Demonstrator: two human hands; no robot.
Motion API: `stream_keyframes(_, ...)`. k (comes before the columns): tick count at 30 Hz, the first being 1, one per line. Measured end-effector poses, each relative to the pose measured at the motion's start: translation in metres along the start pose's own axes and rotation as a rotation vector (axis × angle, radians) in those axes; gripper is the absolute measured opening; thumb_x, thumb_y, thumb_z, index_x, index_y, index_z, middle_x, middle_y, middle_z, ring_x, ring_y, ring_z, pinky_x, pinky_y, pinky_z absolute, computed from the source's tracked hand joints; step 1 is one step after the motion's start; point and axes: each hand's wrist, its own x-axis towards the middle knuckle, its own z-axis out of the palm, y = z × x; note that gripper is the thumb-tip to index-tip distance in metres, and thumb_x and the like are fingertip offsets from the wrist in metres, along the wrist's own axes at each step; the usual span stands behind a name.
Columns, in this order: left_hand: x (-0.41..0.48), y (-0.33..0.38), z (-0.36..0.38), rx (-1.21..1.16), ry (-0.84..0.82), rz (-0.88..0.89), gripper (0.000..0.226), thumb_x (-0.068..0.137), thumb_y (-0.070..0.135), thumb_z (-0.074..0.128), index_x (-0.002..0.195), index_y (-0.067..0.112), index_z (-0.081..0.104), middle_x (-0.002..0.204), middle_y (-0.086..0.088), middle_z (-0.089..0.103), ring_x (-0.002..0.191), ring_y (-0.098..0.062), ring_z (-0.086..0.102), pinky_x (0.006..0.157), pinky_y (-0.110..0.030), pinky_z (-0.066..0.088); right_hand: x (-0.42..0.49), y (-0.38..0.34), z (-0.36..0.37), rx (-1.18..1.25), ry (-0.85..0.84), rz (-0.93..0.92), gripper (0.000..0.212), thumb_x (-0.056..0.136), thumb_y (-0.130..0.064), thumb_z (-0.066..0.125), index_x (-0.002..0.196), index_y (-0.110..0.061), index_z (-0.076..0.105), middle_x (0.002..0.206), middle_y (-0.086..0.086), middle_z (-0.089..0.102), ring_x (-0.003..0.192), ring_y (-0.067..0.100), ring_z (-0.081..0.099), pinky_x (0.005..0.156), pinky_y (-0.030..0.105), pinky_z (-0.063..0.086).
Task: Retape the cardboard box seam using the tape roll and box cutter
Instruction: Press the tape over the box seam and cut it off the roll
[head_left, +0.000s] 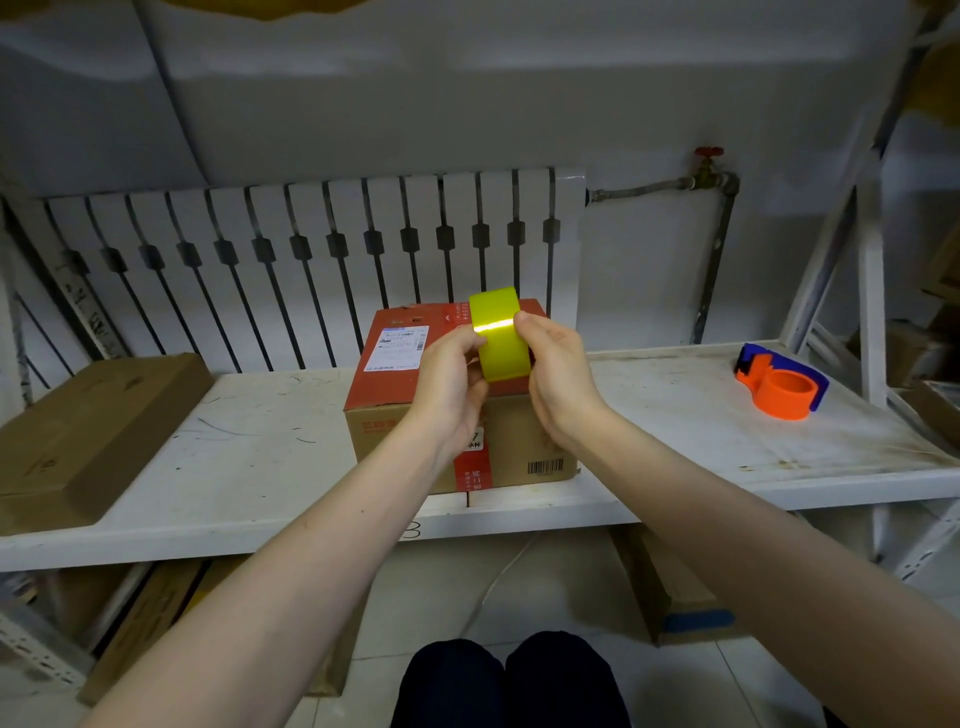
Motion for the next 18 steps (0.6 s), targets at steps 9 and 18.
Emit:
stream_keyframes(9, 0.005, -0.007, 0.002, 0.110, 0.104, 0.033, 0.018, 0.083, 0.003, 0.045, 0.094, 0.009, 0.058, 0.090, -0.012, 0.055, 0.074, -0.017, 0.052, 0.067, -0.028, 0.043, -0.001, 0.001, 0.002, 0.058, 0.022, 0.052, 0.032, 0.101, -0.019, 0.037, 0.084, -0.021, 0.064, 0.092, 0.006, 0.069, 0.093, 0.022, 0.066, 0.091, 0.039, 0.051)
stream_keyframes(18, 0.001, -0.008, 0.005, 0.120, 0.090, 0.020, 0.017, 0.084, 0.001, 0.047, 0.086, 0.010, 0.062, 0.081, -0.007, 0.061, 0.071, -0.017, 0.056, 0.066, -0.027, 0.048, -0.004, 0.002, -0.002, 0.040, 0.048, 0.084, 0.028, 0.101, -0.021, 0.038, 0.087, -0.024, 0.062, 0.099, 0.007, 0.067, 0.098, 0.023, 0.065, 0.093, 0.040, 0.052)
